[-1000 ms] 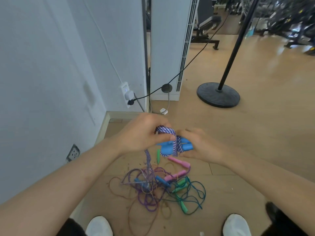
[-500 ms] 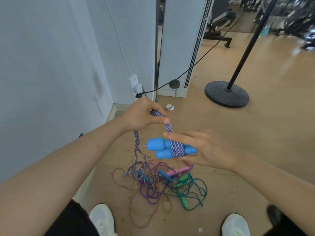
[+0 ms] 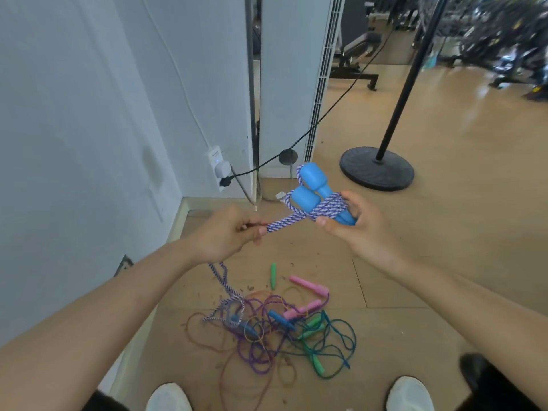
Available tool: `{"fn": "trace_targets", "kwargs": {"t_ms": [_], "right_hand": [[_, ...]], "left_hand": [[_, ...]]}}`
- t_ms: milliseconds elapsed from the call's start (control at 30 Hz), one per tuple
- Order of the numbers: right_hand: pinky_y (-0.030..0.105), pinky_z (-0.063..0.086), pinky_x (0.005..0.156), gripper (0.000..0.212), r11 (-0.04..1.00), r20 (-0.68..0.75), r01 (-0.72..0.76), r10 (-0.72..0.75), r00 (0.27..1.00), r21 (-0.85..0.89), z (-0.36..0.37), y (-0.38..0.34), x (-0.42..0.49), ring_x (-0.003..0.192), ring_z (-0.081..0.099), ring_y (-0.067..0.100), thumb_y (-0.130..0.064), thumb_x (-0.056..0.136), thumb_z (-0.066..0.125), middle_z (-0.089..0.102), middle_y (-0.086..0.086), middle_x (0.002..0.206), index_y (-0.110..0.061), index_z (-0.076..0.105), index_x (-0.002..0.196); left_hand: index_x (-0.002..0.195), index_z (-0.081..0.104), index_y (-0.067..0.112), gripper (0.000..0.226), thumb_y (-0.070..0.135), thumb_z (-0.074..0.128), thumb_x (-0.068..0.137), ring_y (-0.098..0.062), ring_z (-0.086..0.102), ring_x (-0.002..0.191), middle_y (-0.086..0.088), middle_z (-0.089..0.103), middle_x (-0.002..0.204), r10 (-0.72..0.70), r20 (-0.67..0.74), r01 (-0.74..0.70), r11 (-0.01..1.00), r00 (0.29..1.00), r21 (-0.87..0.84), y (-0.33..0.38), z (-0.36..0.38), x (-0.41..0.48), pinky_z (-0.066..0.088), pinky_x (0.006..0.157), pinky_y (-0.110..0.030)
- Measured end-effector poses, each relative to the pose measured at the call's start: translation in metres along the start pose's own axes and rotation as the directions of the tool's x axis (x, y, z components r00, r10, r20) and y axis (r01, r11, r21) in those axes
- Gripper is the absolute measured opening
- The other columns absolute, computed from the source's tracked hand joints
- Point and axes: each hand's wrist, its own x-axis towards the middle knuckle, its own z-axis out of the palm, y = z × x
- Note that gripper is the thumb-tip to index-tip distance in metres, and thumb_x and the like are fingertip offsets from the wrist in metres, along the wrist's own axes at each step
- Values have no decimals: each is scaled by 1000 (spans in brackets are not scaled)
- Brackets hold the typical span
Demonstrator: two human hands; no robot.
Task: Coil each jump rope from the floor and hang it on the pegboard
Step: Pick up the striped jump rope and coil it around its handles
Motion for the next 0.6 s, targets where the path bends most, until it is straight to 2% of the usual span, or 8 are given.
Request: {"fn": "trace_targets", "kwargs": {"t_ms": [100, 200, 267, 367, 400, 433, 500, 600], "right_hand": [[39, 53, 89, 31, 992, -70, -84, 77, 995, -92, -6, 13, 8, 97, 67, 14, -34, 80, 79, 71, -9, 104, -30, 61, 105], [13, 47, 75, 35, 973, -23, -92, 89, 996, -212, -9, 16, 9, 88, 62, 1, -26, 82, 77, 65, -11, 102, -27, 57, 111], [10, 42, 64, 35, 945, 72, -61, 88, 993, -321, -8, 16, 8, 78, 58, 1, -23, 81, 78, 62, -12, 93, -25, 56, 108], [30, 53, 73, 35, 917, 273, 36, 81, 959, -396, -3, 16, 2, 81, 61, 7, -28, 75, 78, 64, -9, 91, -30, 59, 105], [31, 54, 77, 39, 904, 335, 91, 60, 940, -417, 2, 14, -2, 85, 62, 7, -28, 74, 78, 66, -9, 95, -29, 61, 109], [23, 52, 79, 43, 883, 393, 162, 27, 919, -441, 6, 10, -6, 85, 61, 5, -26, 74, 79, 67, -10, 97, -27, 62, 113], [7, 42, 68, 47, 825, 479, 320, -69, 875, -466, 14, -2, -15, 78, 58, 7, -25, 73, 83, 67, -7, 91, -20, 65, 116], [5, 34, 58, 49, 748, 515, 481, -217, 829, -458, 21, -18, -24, 66, 48, 9, -43, 66, 88, 60, -6, 70, -16, 68, 102]], "left_hand": [[88, 63, 23, 12, 26, 58, 98, -7, 55, 65, 9, 63, 69, 120, 91, -139, 959, 989, 245, 10, 3, -8, 50, 67, -35], [68, 41, 32, 33, 39, 59, 96, -17, 48, 60, 2, 51, 62, 184, 141, -223, 905, 973, 362, 27, 8, -15, 47, 60, -41], [63, 37, 33, 41, 40, 61, 95, -15, 44, 55, 2, 46, 58, 240, 105, -261, 914, 965, 310, 41, 8, -18, 43, 55, -38], [62, 43, 35, 38, 38, 66, 93, -11, 40, 52, 6, 43, 55, 253, 9, -252, 958, 967, 135, 56, 5, -20, 36, 53, -34], [63, 48, 33, 36, 37, 67, 93, -9, 39, 52, 7, 43, 55, 230, -22, -228, 971, 973, 76, 57, 4, -19, 34, 53, -33], [64, 52, 31, 33, 37, 68, 92, -8, 38, 52, 8, 42, 55, 205, -53, -204, 979, 977, 29, 57, 3, -17, 33, 53, -32], [67, 58, 29, 28, 38, 70, 91, -6, 37, 53, 8, 43, 56, 163, -107, -168, 985, 981, -40, 53, 2, -13, 33, 54, -33], [71, 65, 22, 23, 36, 75, 87, -9, 38, 57, -2, 48, 60, 108, -156, -129, 983, 982, -129, 44, -3, -4, 35, 57, -35]]}}
